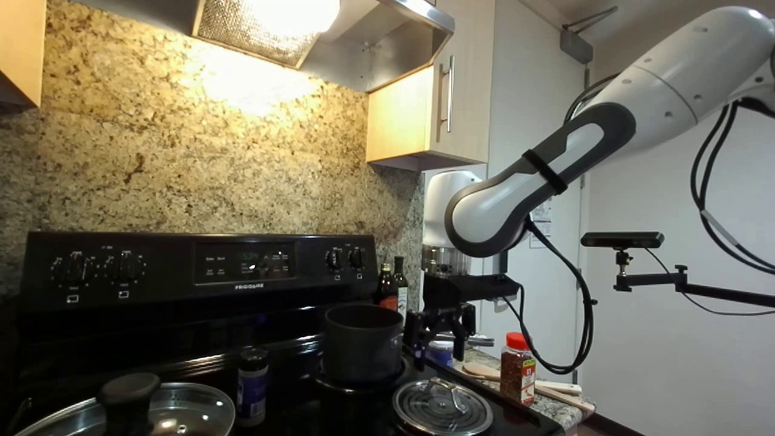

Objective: Cover the grey pot with the pot on the stove

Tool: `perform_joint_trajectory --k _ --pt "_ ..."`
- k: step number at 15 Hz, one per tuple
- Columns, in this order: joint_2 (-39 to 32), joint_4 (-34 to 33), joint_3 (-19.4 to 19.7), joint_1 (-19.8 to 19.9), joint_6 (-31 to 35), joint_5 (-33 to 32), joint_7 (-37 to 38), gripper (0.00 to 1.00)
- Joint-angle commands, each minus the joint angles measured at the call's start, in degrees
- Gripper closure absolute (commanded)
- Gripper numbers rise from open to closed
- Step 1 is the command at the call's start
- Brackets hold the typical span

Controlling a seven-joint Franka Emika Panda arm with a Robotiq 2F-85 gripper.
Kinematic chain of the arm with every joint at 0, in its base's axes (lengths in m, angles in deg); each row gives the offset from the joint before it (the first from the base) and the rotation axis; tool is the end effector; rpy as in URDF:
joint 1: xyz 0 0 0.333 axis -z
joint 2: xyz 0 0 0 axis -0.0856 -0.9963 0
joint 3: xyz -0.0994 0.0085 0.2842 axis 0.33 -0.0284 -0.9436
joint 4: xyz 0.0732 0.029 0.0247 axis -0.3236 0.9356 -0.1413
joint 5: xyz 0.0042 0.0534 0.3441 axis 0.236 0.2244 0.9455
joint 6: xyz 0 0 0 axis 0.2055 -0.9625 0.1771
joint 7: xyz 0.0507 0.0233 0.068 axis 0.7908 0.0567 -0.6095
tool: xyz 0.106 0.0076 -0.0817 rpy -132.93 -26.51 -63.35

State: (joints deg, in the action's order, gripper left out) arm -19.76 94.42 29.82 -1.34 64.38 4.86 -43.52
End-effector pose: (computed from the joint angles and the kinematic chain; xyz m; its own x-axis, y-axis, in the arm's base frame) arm 0.4864 -0.0714 0.3511 0.8497 -0.5245 0.0537 -0.5257 -0.8506 0.0109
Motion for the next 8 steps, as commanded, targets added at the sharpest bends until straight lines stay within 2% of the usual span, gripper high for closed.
perform_joint_trajectory --k 1,7,8 --pt "-3.46 -2.01 0.4 0.59 0.03 2.06 -3.08 0.0" --pt "-7.02 -3.32 0.74 0.47 0.08 2.65 -7.21 0.0" --pt "-7.41 -3.57 0.75 0.45 0.27 2.58 -7.84 0.25"
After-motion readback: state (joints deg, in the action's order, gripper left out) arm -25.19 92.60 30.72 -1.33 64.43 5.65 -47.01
